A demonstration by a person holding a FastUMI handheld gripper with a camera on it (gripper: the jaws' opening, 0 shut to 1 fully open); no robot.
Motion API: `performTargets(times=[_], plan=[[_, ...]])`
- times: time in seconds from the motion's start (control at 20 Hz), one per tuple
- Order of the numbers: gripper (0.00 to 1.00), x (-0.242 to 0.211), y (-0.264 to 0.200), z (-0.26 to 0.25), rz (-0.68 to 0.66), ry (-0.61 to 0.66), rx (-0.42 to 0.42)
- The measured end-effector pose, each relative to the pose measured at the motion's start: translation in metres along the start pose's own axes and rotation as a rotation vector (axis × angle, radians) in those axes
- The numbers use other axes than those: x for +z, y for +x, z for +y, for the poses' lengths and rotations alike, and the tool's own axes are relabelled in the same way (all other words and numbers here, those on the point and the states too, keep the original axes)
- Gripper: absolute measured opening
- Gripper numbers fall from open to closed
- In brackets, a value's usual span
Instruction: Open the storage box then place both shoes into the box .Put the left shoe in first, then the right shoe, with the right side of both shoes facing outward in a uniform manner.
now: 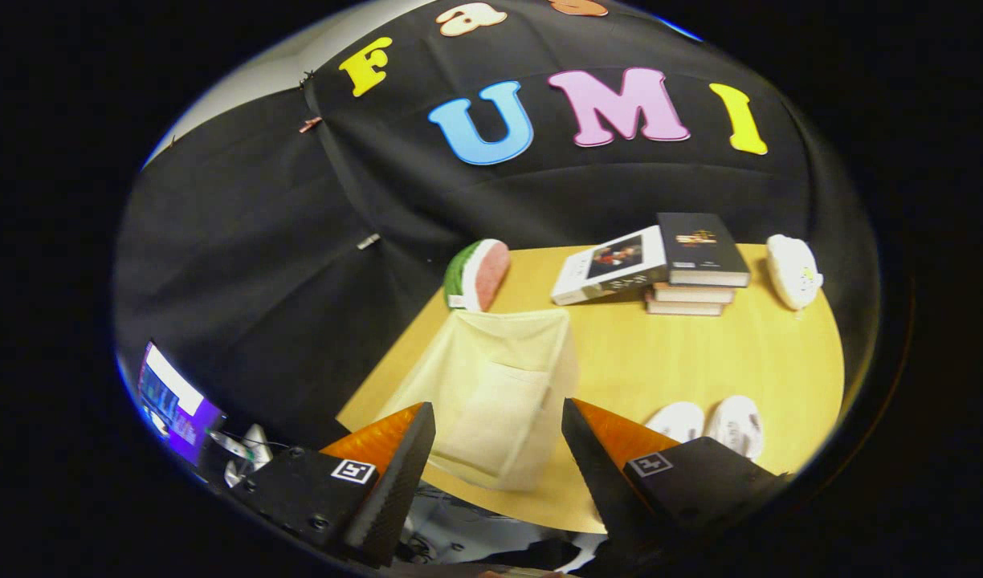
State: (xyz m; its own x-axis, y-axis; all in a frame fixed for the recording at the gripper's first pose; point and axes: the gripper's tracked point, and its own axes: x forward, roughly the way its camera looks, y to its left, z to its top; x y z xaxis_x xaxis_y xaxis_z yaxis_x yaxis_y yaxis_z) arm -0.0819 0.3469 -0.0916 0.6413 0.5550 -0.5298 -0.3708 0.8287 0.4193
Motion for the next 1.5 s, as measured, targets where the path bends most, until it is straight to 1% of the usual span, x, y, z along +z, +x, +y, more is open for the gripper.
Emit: performTargets(times=[0.15,0.25,0.3,0.45,0.55,0.6,0.65,0.7,0.75,0.8,0.85,0.95,1.0,1.05,1.1,1.2,1.35,1.5], plan=[[0.97,-0.043,-0.014,-0.056,0.045,-0.034,-0.143],[0.96,-0.070,-0.017,-0.088,0.085,-0.036,-0.217],[0.94,-0.084,-0.019,-0.105,0.101,-0.033,-0.253],[0.88,-0.113,-0.012,-0.137,0.147,-0.032,-0.315],[0.80,-0.133,0.002,-0.154,0.184,-0.030,-0.348],[0.73,-0.142,0.013,-0.161,0.200,-0.019,-0.361],[0.69,-0.150,0.024,-0.167,0.214,0.001,-0.372],[0.63,-0.155,0.035,-0.173,0.221,0.014,-0.383],[0.60,-0.160,0.045,-0.182,0.239,0.015,-0.407],[0.54,-0.166,0.056,-0.190,0.253,0.025,-0.421],[0.52,-0.167,0.062,-0.194,0.253,0.045,-0.440],[0.46,-0.158,0.081,-0.204,0.200,0.101,-0.474],[0.35,-0.156,0.087,-0.210,0.186,0.115,-0.498],[0.23,-0.158,0.089,-0.211,0.196,0.135,-0.508],[0.14,-0.159,0.091,-0.211,0.184,0.157,-0.516],[0.09,-0.158,0.090,-0.208,0.189,0.196,-0.501],[0.07,-0.150,0.081,-0.200,0.180,0.283,-0.466],[0.05,-0.129,0.065,-0.193,0.148,0.290,-0.447]])
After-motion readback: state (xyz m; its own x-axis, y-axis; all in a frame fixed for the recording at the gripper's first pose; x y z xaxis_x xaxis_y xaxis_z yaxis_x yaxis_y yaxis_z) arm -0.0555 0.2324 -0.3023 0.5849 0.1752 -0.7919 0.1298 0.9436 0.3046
